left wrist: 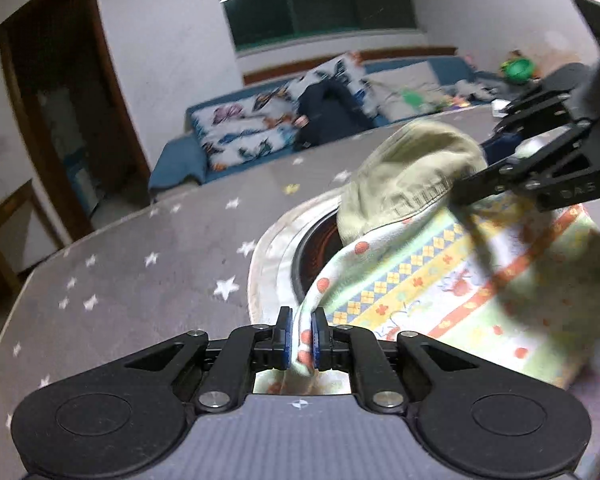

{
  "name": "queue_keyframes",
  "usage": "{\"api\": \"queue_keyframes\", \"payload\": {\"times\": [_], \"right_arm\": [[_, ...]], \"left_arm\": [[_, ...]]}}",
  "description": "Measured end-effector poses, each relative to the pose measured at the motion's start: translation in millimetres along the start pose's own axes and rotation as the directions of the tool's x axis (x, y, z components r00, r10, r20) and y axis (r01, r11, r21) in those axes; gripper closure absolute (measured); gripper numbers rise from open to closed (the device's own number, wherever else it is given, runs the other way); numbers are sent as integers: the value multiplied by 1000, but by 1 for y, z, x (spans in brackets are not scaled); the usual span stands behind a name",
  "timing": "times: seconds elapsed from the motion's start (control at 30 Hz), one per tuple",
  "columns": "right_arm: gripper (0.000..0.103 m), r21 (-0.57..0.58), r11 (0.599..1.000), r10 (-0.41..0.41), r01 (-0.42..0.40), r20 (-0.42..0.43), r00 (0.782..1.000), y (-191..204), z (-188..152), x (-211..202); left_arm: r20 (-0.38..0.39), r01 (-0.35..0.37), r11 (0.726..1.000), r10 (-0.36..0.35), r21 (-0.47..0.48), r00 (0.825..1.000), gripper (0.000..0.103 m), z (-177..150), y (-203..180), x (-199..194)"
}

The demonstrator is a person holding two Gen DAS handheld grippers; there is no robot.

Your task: Fold clothes

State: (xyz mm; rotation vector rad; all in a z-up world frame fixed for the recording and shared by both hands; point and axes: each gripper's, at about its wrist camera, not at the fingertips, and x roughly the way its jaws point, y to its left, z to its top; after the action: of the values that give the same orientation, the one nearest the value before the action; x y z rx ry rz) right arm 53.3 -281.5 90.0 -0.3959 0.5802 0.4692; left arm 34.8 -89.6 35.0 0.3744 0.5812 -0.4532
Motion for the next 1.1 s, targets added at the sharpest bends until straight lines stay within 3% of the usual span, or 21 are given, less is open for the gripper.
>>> {"api": "queue_keyframes", "payload": {"times": [0.07,0.1,0.17,0.37,0.43,0.57,0.67,0.8,0.9,1.1], "right_arm": [[68,48,999,-27,26,8,1000,-5,-7,10],[67,73,997,-37,36,14,999,-8,-11,9],[67,131,990,-59,54,36,998,-16,-24,-3],[70,262,964,-38,32,18,999,-22,-60,-26],[73,276,961,-27,27,-2,1000,-19,-70,-21],[75,335,942,-12,15,-12,1000,-23,-77,-8],[75,370,928,-29,42,-41,999,-31,-86,-1],[81,438,897,-44,62,-52,998,-49,-98,-2],[80,450,889,-70,78,-34,997,-51,-87,-6],[80,455,890,-33,27,5,999,-41,-58,19]], "left_arm": [[-11,-2,1000,1,-19,1000,87,-5,3,5],[-11,-5,1000,5,-24,1000,83,-5,5,6],[-10,-12,999,11,-37,1000,74,-4,10,6],[-11,-35,996,34,-82,999,69,-2,20,0],[-11,-35,995,34,-99,999,57,1,20,-2],[-4,-23,992,23,-126,1000,58,6,19,-4],[1,-14,989,15,-147,1000,65,10,19,-5],[9,-2,985,4,-174,1000,66,15,18,-7],[15,7,981,-4,-195,1000,65,19,17,-9],[-37,36,976,-45,-215,998,65,27,-3,25]]}}
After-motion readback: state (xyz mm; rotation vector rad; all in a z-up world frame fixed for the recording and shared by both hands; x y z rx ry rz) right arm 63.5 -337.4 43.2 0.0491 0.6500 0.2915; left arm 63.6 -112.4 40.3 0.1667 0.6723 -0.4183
